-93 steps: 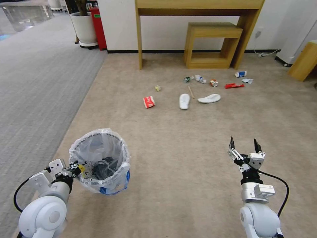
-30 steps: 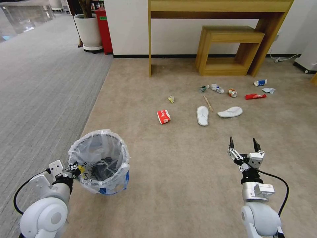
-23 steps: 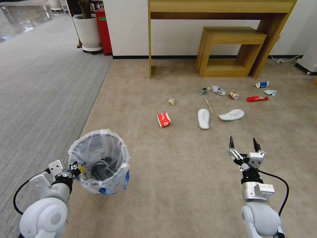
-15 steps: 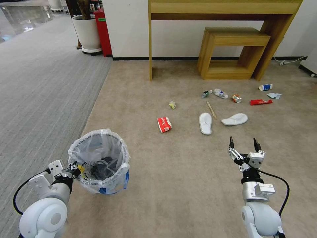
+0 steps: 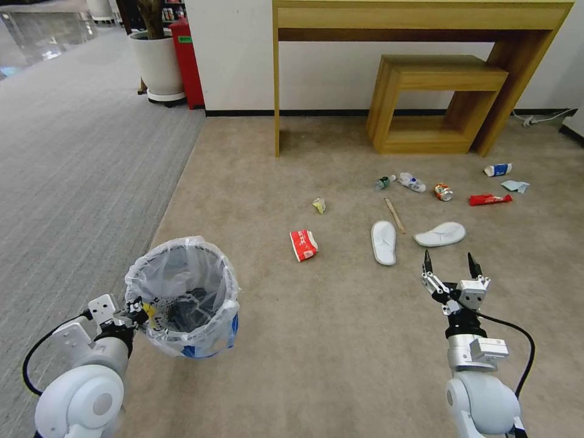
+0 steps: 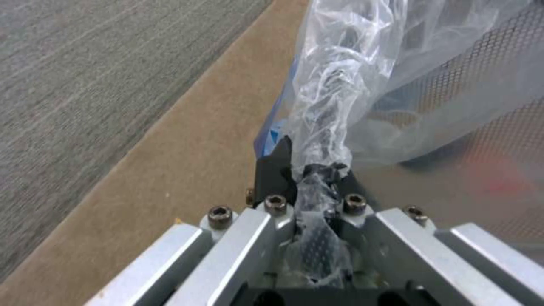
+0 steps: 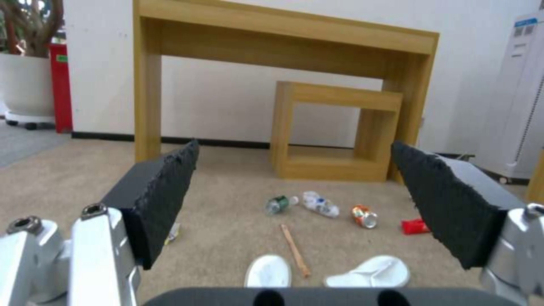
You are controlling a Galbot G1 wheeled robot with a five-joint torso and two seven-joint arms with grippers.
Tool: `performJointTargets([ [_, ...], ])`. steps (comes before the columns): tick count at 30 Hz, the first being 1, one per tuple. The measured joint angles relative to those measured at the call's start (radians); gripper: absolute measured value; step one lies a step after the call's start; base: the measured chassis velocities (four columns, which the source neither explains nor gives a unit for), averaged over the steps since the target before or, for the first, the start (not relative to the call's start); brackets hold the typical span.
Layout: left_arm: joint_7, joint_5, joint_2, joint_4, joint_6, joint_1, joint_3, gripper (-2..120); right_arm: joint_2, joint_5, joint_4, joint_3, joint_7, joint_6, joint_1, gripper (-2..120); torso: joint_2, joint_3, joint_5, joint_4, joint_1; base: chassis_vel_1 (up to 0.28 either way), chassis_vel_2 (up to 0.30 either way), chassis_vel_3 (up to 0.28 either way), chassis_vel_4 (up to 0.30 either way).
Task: Pick up the trash bin and place the garbage on the floor into it.
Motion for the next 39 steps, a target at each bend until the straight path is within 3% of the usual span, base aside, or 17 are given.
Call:
performJointTargets([
  [39, -0.004, -0.004, 0.000, 0.000, 0.001, 0.001, -0.004, 1, 0.004, -0.001, -0.007, -0.002, -0.004, 0.005, 0.002, 86, 0.000, 0.000, 0.0002, 0.0001, 0.000, -0.138, 0.136, 0.135, -0.132],
])
